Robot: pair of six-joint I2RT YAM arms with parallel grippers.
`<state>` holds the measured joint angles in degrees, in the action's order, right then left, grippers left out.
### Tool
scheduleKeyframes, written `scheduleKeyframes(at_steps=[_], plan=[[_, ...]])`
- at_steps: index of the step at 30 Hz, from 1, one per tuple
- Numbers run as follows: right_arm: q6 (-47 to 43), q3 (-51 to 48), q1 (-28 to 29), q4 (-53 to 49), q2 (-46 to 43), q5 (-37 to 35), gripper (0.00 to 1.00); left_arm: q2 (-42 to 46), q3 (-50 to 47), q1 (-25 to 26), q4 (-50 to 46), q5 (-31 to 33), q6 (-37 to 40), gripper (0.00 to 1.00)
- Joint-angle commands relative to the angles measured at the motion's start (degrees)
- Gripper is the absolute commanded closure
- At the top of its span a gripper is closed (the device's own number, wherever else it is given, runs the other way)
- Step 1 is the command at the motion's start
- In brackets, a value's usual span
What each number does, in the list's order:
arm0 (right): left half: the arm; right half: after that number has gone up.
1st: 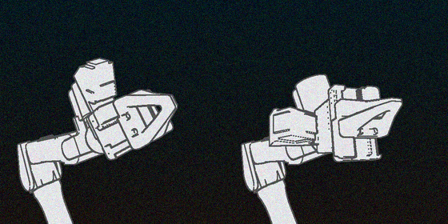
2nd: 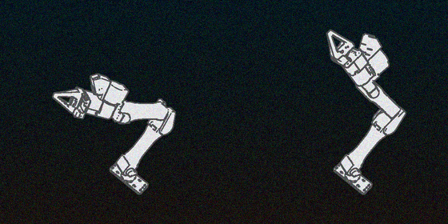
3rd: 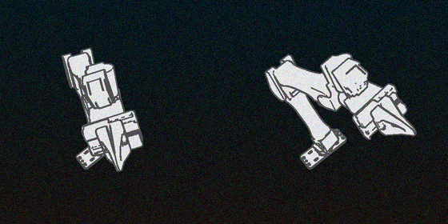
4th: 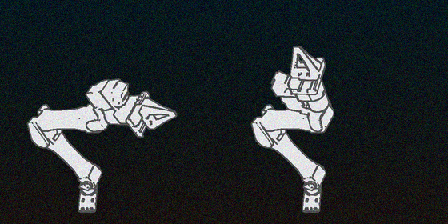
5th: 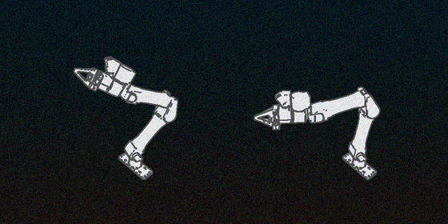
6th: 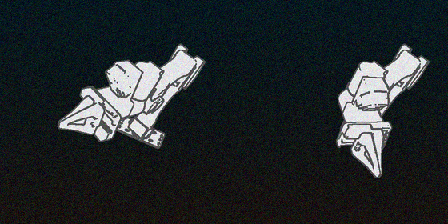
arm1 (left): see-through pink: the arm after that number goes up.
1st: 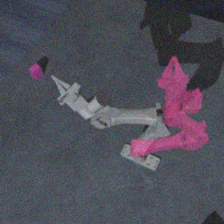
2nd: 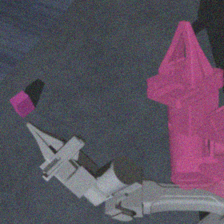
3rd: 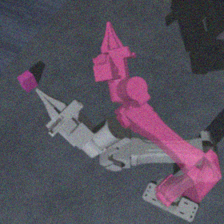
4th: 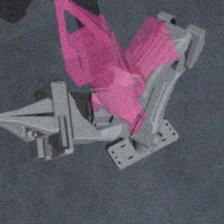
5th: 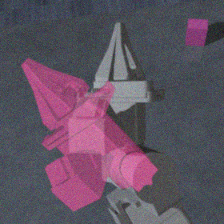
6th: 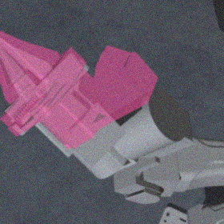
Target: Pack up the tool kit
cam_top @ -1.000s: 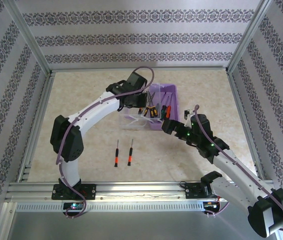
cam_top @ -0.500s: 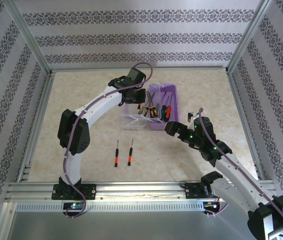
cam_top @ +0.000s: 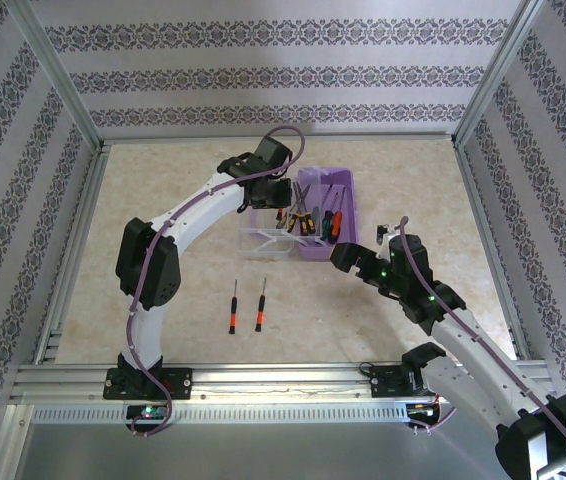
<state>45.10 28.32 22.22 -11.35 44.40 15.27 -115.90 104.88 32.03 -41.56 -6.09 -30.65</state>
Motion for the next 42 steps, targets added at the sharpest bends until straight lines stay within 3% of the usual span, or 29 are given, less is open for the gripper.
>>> scheduleKeyframes(at_steps=[1, 7, 19, 24, 29, 35, 42], plan=[[0.42, -0.45, -0.65, -0.38, -0.09, -0.83, 0.02, -1.07, -1.18, -1.18, -0.15, -1.25, -1.27, 0.85], [0.93, -0.78, -0.60, 0.60, 0.91, 0.82, 0.02, -1.04, -1.88, -1.49, 0.76, -1.87, -1.56, 0.83], [1.37, -0.79, -0.59, 0.85, 0.51, 0.86, 0.02, 0.61, 0.91, -1.79, 0.08, -4.69, -1.34, 0.68], [1.29, -0.45, -0.52, 0.72, 0.60, 0.82, 0.02, 4.20, 1.17, -1.85, 0.17, -5.84, -0.32, 0.63], [1.21, -0.10, -0.26, 0.96, 1.28, 0.64, 0.02, 11.16, -0.95, -2.14, -0.84, -2.28, 1.86, 0.55], [0.67, 0.11, 2.44, 2.93, 3.71, 0.58, 0.02, 24.95, -16.53, -2.32, 2.88, 3.09, 2.29, 0.42], [-1.76, 2.11, 12.77, 5.57, 8.39, -2.43, 0.02, 41.80, -43.72, -2.54, 5.98, 5.61, -3.17, 0.41]])
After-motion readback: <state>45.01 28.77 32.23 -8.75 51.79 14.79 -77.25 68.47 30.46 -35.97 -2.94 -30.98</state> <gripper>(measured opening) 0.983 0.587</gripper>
